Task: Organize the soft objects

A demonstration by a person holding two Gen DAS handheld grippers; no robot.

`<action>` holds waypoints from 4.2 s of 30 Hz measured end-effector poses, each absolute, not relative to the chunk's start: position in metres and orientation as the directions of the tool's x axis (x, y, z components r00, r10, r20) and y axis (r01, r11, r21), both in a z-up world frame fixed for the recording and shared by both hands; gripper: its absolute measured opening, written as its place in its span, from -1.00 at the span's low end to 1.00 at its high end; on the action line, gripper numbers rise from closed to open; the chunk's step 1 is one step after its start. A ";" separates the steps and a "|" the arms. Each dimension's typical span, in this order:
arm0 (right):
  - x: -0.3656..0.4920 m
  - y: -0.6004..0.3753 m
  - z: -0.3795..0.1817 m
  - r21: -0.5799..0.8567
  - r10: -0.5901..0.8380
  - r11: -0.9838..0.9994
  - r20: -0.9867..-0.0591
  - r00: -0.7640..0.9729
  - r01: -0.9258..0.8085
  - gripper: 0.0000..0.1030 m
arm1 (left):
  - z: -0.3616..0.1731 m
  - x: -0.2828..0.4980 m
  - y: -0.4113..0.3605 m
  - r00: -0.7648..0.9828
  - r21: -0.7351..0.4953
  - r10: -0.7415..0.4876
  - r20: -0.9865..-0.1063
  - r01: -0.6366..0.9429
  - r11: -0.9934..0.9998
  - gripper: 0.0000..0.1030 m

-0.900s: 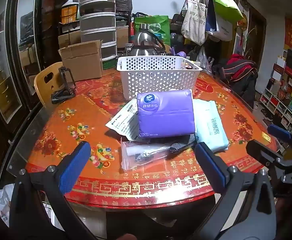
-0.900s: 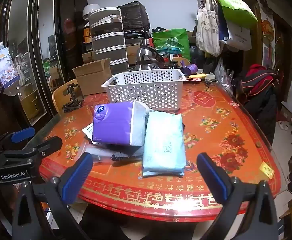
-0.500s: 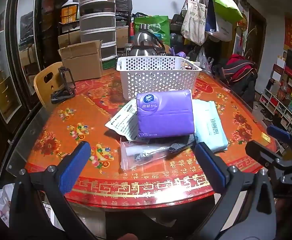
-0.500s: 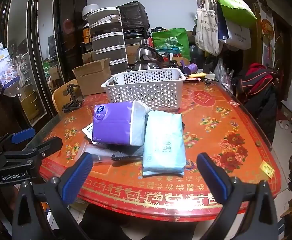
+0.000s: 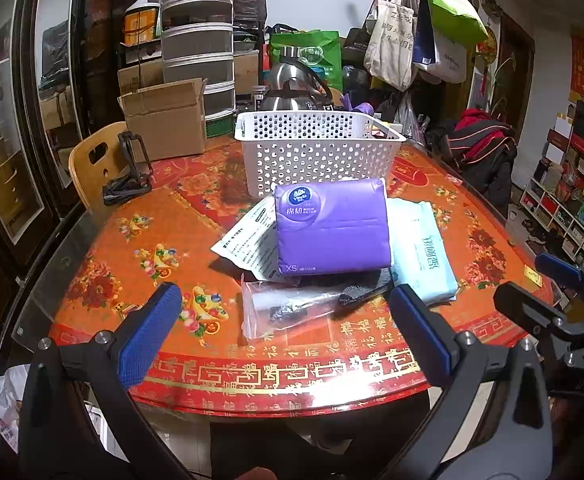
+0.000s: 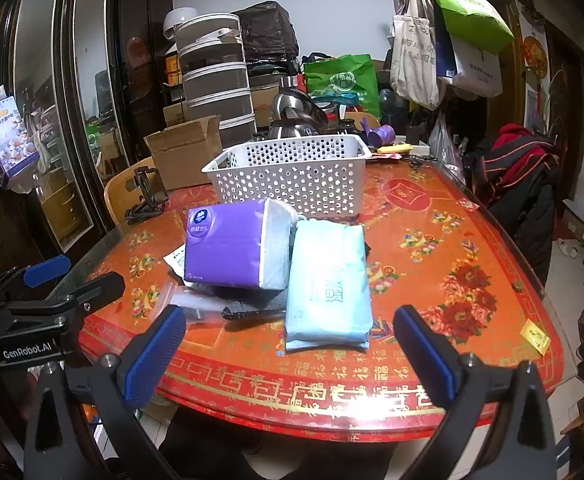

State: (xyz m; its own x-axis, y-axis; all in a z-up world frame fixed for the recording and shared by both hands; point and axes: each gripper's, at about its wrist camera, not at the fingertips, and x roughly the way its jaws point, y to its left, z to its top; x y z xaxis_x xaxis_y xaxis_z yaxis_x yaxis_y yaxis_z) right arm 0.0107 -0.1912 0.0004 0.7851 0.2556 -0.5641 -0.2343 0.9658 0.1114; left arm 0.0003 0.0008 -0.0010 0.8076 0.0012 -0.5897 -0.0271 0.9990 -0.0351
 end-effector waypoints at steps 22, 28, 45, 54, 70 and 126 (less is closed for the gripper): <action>0.010 -0.191 -0.001 0.115 0.259 0.965 -0.567 0.782 -0.236 1.00 | -0.002 0.000 -0.001 0.807 -0.030 0.001 -0.590 -0.023 0.999 1.00; 0.010 -0.191 -0.001 0.114 0.258 0.965 -0.567 0.782 -0.236 1.00 | -0.003 0.001 -0.002 0.807 -0.030 0.001 -0.590 -0.023 0.999 1.00; 0.010 -0.191 -0.001 0.115 0.259 0.965 -0.568 0.781 -0.236 1.00 | -0.003 0.000 -0.002 0.807 -0.030 0.003 -0.591 -0.026 0.999 1.00; 0.010 -0.191 -0.002 0.117 0.260 0.965 -0.571 0.779 -0.236 1.00 | -0.008 0.004 0.002 0.799 -0.035 0.000 -0.601 -0.026 0.999 1.00; 0.012 -0.189 -0.006 0.121 0.261 0.964 -0.577 0.774 -0.235 1.00 | -0.013 0.016 0.010 0.799 -0.059 -0.013 -0.601 -0.028 0.998 1.00; 0.142 -0.136 -0.071 0.161 0.443 0.875 -0.645 0.623 -0.456 -0.08 | -0.082 0.124 0.014 0.730 -0.224 -0.312 -0.608 0.219 0.950 -0.12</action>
